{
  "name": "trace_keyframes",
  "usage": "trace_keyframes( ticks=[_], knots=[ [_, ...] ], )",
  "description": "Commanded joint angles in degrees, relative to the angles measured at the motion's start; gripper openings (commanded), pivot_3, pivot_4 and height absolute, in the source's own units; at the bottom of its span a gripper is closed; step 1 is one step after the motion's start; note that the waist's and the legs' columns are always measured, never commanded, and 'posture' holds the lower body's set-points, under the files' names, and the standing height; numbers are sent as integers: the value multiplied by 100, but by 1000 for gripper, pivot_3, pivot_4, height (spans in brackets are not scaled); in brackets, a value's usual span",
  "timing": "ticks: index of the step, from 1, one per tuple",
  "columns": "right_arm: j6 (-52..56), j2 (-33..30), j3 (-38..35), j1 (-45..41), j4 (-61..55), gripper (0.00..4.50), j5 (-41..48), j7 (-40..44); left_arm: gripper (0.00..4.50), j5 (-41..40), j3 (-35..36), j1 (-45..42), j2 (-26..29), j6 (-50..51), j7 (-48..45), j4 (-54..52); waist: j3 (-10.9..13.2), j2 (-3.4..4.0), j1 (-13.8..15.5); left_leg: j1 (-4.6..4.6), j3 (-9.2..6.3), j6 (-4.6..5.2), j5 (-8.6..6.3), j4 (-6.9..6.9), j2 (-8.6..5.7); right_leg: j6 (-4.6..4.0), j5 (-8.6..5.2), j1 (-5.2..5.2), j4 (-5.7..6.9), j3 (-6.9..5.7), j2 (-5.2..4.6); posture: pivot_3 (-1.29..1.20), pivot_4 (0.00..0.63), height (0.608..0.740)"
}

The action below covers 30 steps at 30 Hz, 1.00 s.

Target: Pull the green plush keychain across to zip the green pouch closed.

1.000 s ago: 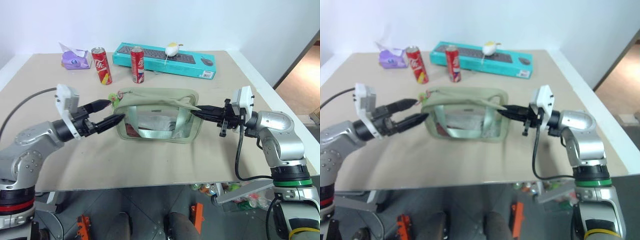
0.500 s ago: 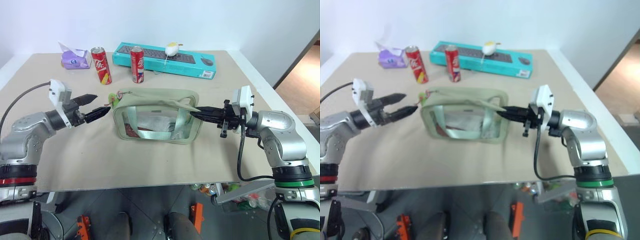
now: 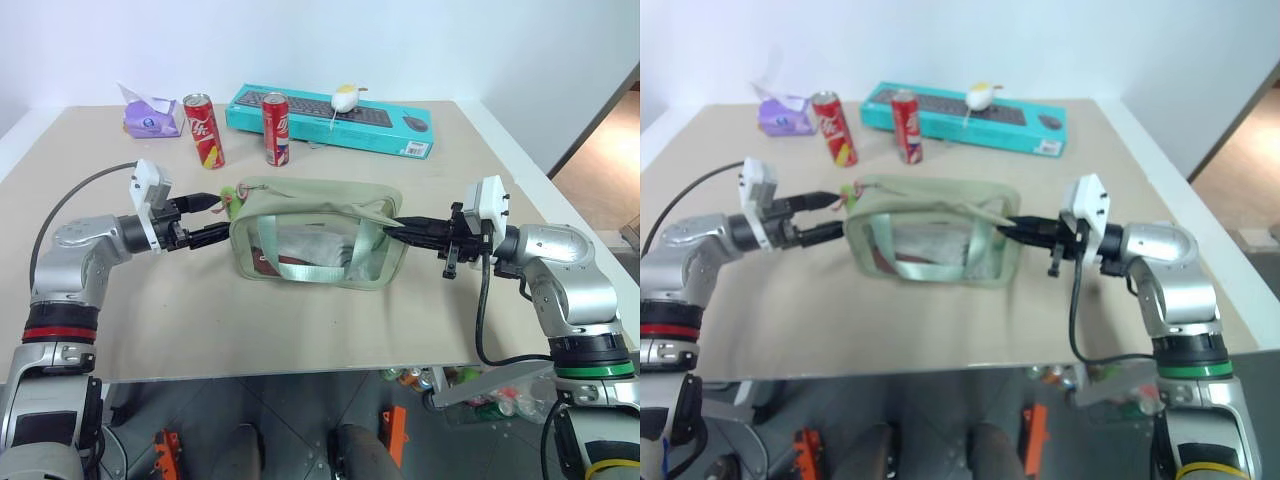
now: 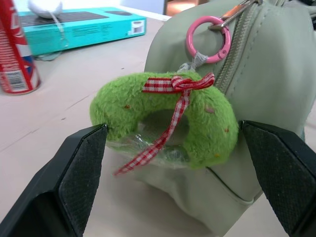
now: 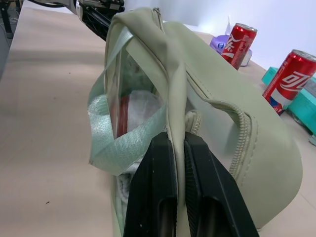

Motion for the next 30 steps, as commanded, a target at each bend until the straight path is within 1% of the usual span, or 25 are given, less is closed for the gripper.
trace_keyframes(
  ticks=[1,3,12,13,22,26,30],
  knots=[
    [-65,-110,-124,-20,-210,0,-6,-28,3947,59,62,-205,-49,-168,-108,97,0,0,2,0,0,0,0,1,0,1,1,0,0,0,0,0,150,740],
    [-75,-118,-119,-30,-190,0,-9,-30,3373,162,58,-268,-113,-371,-81,220,0,0,2,0,0,0,0,3,0,1,1,1,0,0,0,0,150,740],
    [-103,-176,-101,-44,-130,0,-42,-15,269,255,141,-327,-278,-758,-37,304,0,0,7,-1,0,0,0,3,0,1,1,1,1,0,0,0,150,740],
    [-104,-181,-100,-43,-126,0,-45,-11,64,248,146,-320,-280,-772,-35,279,0,0,8,-1,-1,0,0,3,0,1,1,1,1,0,0,0,150,740],
    [-119,-191,-90,-72,-78,0,-67,7,64,57,320,-227,-208,-641,85,-251,0,0,9,-3,-1,0,0,7,-1,3,2,2,1,0,-1,0,150,740],
    [-138,-192,-88,-75,-51,0,-84,15,64,-157,507,-212,-120,-323,218,-825,0,0,9,-3,-2,0,0,7,0,3,2,1,1,-1,-1,0,150,740],
    [-152,-192,-84,-91,-20,0,-90,29,64,-315,618,-403,-11,-27,425,-1382,0,0,8,-3,-1,0,0,7,0,4,2,2,1,0,-2,0,150,740]
  ],
)
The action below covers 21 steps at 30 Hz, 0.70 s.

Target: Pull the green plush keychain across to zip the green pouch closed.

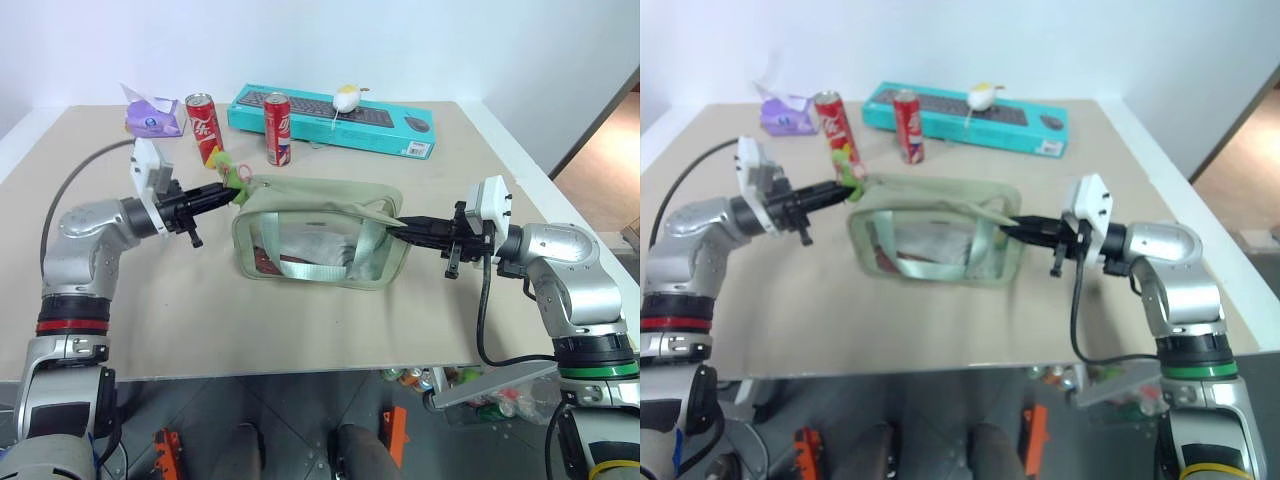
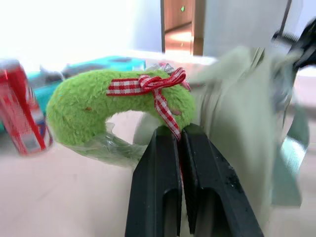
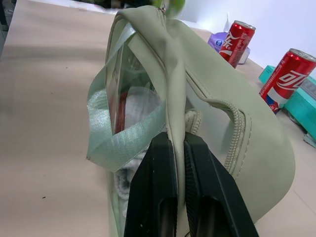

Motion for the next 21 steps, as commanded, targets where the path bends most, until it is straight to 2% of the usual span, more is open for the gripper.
trace_keyframes(
  ticks=[1,7,13,21],
  knots=[
    [-84,-108,-81,-100,-19,0,-40,44,64,-195,209,-276,136,165,159,-499,0,0,1,1,-1,0,0,0,0,0,0,0,0,0,0,0,150,740],
    [-163,-72,-41,-183,132,0,-88,76,64,-160,-87,-771,-81,221,333,-892,0,0,8,-1,-1,0,0,10,-1,5,4,4,0,-1,0,0,150,740],
    [-235,-25,-1,-273,242,0,-124,92,64,29,-865,-971,-398,75,-203,-1078,0,0,8,-1,1,0,0,10,-3,6,4,2,0,2,0,0,150,740],
    [-257,-24,-18,-217,178,0,-135,63,64,791,-1529,-1100,-116,-630,-1134,-570,0,1,1,-1,0,0,0,11,-4,5,3,3,0,4,1,0,150,740]
  ],
)
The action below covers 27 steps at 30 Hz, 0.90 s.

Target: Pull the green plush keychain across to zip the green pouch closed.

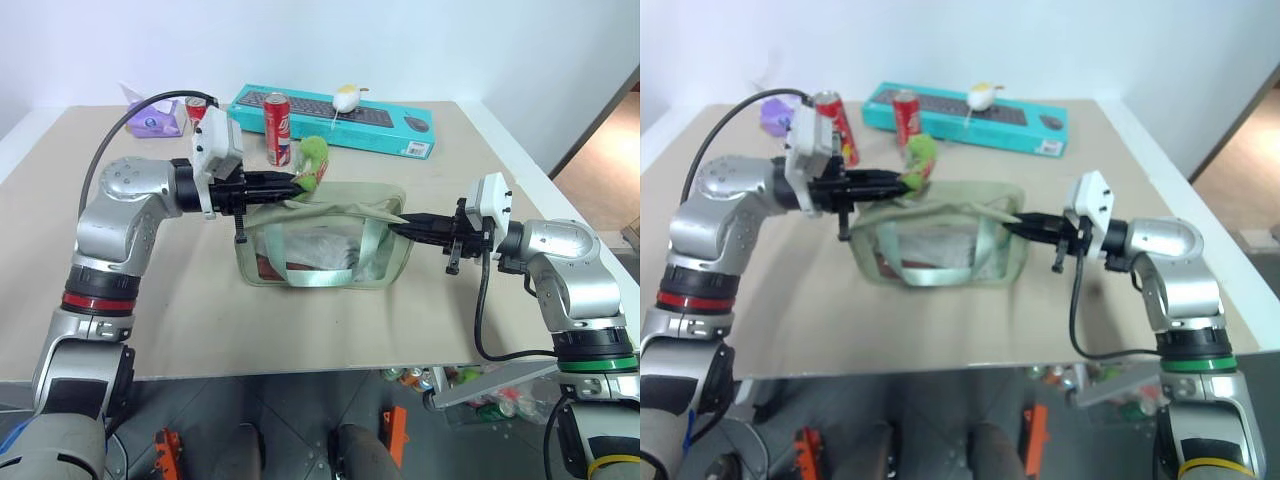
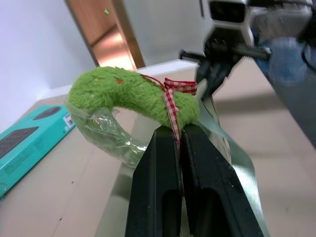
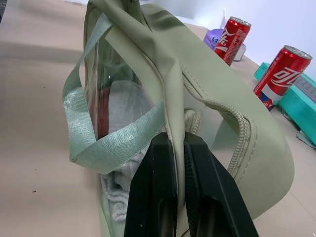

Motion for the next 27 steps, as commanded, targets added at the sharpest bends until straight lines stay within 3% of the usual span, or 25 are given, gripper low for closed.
trace_keyframes(
  ticks=[1,4,16,19,23,27],
  knots=[
    [-92,-14,-51,-47,-122,0,-10,3,64,209,-174,-214,158,-271,-471,155,0,0,-1,0,1,0,0,1,0,0,0,0,0,1,0,0,150,740],
    [-96,-6,-55,-41,-130,0,-18,-4,64,293,-260,-374,223,-241,-741,369,0,0,1,-1,0,0,0,2,0,1,0,0,0,0,0,0,150,740],
    [-141,24,-21,-67,-111,0,-43,-5,4037,217,63,-1052,316,-248,-1099,1019,0,0,-8,-1,0,0,0,2,1,1,0,-1,0,0,1,0,150,740],
    [-148,40,-9,-80,-102,0,-54,0,4037,94,178,-979,489,23,-1147,819,1,1,-26,-1,-1,0,0,1,3,0,0,-3,1,0,3,0,150,740],
    [-153,37,11,-96,-69,0,-66,27,4037,-397,701,-31,988,1014,-705,-351,1,3,-87,0,2,3,-2,-1,5,1,-4,-2,3,4,1,0,150,740],
    [-171,35,21,-112,-26,0,-66,49,4037,-814,1190,725,1131,1769,-49,-1192,2,2,-89,-2,-3,5,-3,0,7,0,-5,-2,4,-1,3,0,150,740]
  ],
)
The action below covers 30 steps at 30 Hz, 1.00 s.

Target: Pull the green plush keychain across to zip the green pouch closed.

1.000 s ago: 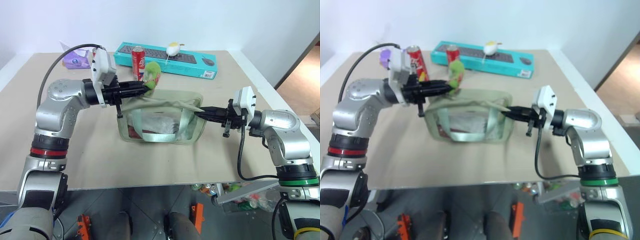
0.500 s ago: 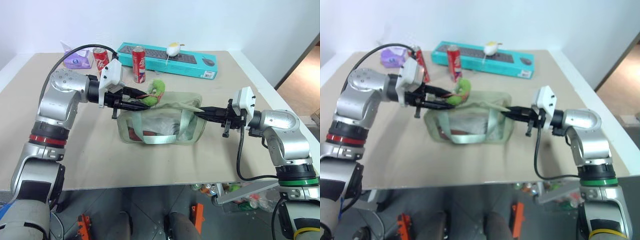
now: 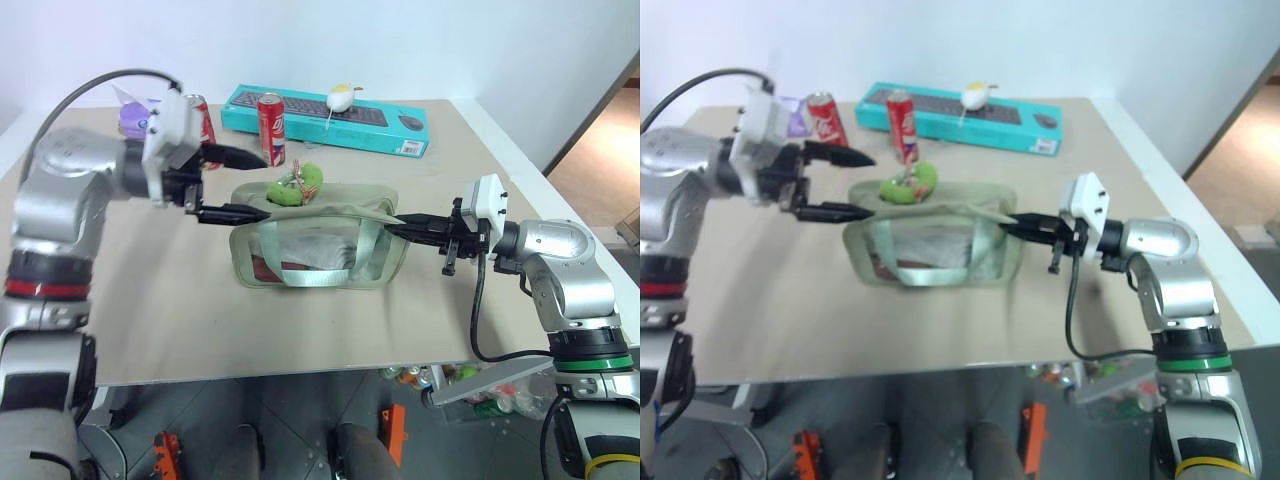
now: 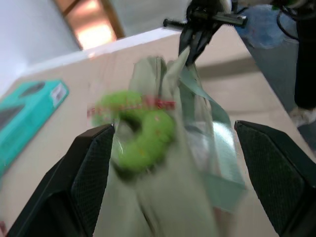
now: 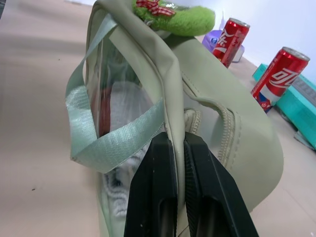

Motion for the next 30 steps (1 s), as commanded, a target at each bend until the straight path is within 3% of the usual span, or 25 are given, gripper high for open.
trace_keyframes(
  ticks=[1,5,9,16,17,27,30],
  knots=[
    [-65,-27,-18,-99,-15,0,-22,54,4037,-543,682,576,144,738,720,-1015,0,0,3,2,2,0,0,1,0,0,0,3,0,1,-3,0,150,740],
    [-102,11,21,-148,72,0,-35,89,4037,-895,1118,1444,-72,1261,1605,-1838,0,0,4,7,5,0,0,3,0,1,2,6,1,5,-4,0,150,740],
    [-125,48,60,-212,135,0,-40,109,4037,-823,1216,2140,-525,1148,2458,-2266,-1,-1,10,9,4,-1,1,4,0,0,5,8,2,5,-3,0,150,740],
    [-130,27,62,-225,153,0,-31,155,4037,-545,1073,2612,-1185,707,3462,-2353,-2,0,9,11,6,-1,1,7,0,-3,12,8,2,9,-1,0,150,740],
    [-125,24,60,-227,151,0,-33,157,3521,-493,1046,2615,-1236,632,3537,-2335,-1,-1,10,11,7,-1,1,6,0,-3,12,8,1,10,-1,0,150,740],
    [-24,-60,25,-143,22,0,3,184,17,-525,884,2722,-1424,428,3752,-2465,-2,-1,6,12,10,-1,1,6,-1,-3,14,7,1,14,1,0,150,740],
    [133,-86,4,-123,-39,0,76,189,17,-549,858,2810,-1391,432,3773,-2542,-2,-1,7,12,11,-1,1,6,-1,-3,14,7,1,15,0,0,150,740]
  ],
)
